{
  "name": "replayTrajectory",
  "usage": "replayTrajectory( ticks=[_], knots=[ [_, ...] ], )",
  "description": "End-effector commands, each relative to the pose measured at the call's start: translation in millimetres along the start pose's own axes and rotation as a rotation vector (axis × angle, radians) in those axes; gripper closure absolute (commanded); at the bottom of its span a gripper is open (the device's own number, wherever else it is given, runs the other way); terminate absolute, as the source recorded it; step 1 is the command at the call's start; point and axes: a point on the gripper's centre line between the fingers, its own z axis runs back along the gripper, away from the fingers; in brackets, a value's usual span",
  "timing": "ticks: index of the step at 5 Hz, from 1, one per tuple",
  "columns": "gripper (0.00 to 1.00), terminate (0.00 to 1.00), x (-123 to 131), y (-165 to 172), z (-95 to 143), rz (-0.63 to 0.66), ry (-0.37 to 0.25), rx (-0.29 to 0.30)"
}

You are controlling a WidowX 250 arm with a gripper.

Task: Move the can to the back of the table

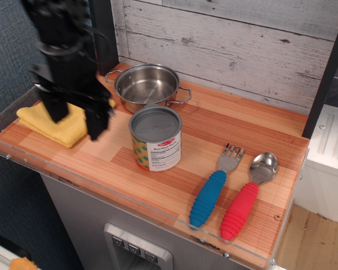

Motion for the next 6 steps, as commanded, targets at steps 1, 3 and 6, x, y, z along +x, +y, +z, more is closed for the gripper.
replayTrajectory(
  ticks=[1,3,6],
  knots=[
    [0.00,0.00,4,-19,-6,-0.344,0.014,0.026],
    [0.00,0.00,26,-32,-19,-0.372,-0.016,0.017],
    [0.00,0.00,55,-39,-18,-0.385,-0.101,-0.078]
  ],
)
